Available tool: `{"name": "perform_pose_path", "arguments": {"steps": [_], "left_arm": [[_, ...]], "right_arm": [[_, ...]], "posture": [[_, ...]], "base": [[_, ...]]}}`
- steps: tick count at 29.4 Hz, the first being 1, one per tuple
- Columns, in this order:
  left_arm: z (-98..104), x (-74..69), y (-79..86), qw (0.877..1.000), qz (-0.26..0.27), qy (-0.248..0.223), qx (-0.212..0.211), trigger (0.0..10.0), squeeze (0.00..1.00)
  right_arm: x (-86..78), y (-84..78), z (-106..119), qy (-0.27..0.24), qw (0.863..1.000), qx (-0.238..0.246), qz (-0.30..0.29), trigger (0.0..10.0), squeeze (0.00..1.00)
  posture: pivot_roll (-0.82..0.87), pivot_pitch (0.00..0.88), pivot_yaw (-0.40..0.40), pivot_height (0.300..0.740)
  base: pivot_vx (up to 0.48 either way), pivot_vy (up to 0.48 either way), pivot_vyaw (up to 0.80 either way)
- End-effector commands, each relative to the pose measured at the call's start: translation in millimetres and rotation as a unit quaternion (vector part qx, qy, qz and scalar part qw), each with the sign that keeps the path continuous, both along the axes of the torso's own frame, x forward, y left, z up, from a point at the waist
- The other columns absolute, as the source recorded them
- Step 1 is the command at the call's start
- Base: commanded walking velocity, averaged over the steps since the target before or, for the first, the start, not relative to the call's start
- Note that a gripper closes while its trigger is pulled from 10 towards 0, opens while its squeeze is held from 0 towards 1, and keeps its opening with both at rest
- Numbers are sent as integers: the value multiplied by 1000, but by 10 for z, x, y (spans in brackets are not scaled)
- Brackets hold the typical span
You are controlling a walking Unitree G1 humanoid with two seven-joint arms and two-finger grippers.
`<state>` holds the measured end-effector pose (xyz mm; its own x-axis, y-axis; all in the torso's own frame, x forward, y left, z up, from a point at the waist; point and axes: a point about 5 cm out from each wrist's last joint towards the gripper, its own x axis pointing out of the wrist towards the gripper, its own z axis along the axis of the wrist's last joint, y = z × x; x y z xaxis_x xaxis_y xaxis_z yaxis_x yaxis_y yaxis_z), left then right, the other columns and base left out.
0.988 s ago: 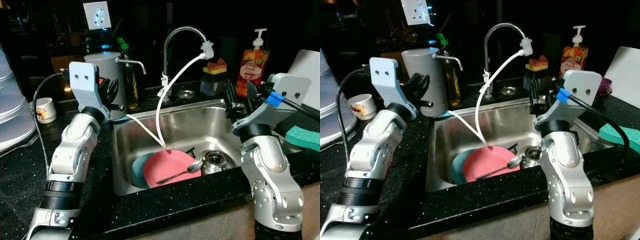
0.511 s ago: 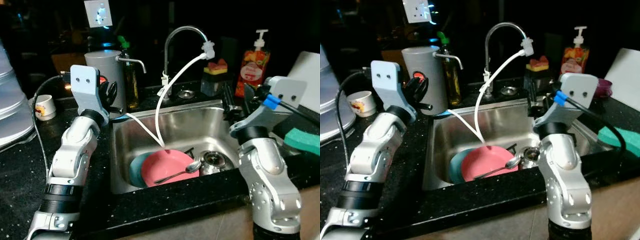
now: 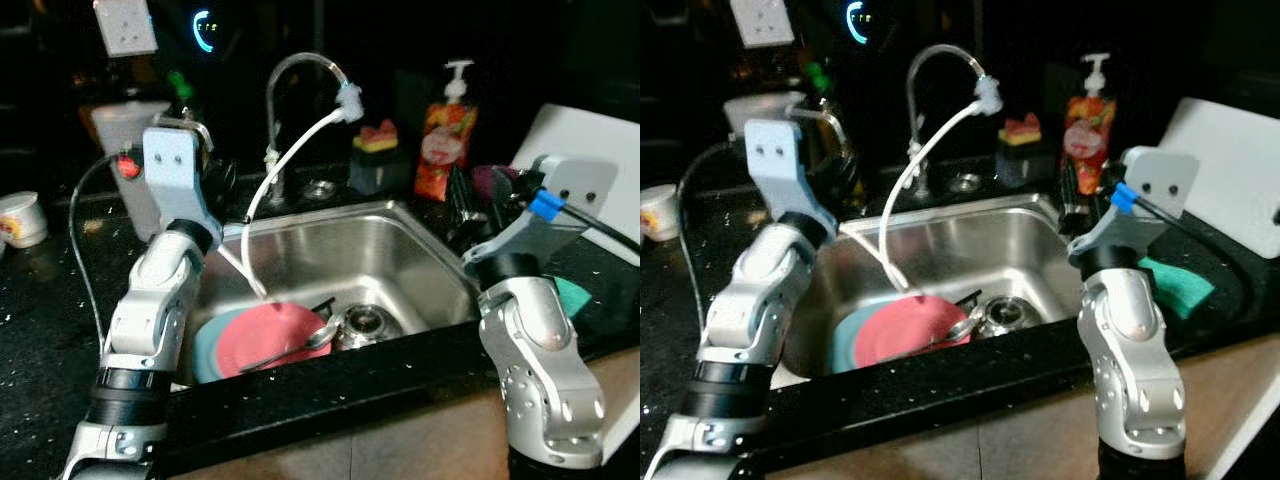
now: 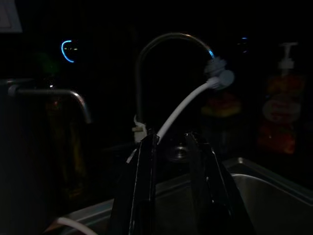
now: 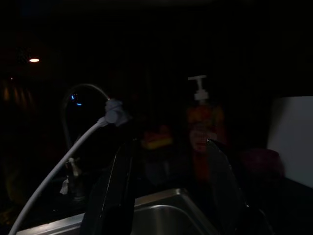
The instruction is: Kitchen organization
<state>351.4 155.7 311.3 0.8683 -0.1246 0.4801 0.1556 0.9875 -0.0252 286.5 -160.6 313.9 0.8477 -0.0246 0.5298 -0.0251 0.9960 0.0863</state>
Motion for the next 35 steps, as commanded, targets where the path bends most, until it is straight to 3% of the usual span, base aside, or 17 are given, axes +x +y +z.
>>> {"name": "perform_pose_path", "arguments": {"steps": [1, 18, 28, 35], "left_arm": [[-7, 1, 52, 1000, 9, 6, 0, 10000, 0], [-14, 24, 59, 1000, 3, 14, -12, 10000, 0], [-17, 25, 79, 1000, 4, 19, -11, 10000, 0], [-19, 24, 77, 1000, 6, 17, -4, 10000, 0]], "right_arm": [[-2, 42, -1, 0, 1000, -4, 7, 10000, 0], [5, 22, -11, 0, 1000, -1, 5, 10000, 0], [5, 31, -25, 1, 1000, 4, 7, 10000, 0], [12, 36, -26, 1, 1000, 5, 9, 10000, 0]], "posture": [[-36, 49, 32, 740], [-33, 44, 42, 740], [-22, 47, 42, 740], [-21, 46, 40, 740]], "base": [[0, 0, 0], [0, 0, 0], [0, 455, 0], [0, 0, 0]]}}
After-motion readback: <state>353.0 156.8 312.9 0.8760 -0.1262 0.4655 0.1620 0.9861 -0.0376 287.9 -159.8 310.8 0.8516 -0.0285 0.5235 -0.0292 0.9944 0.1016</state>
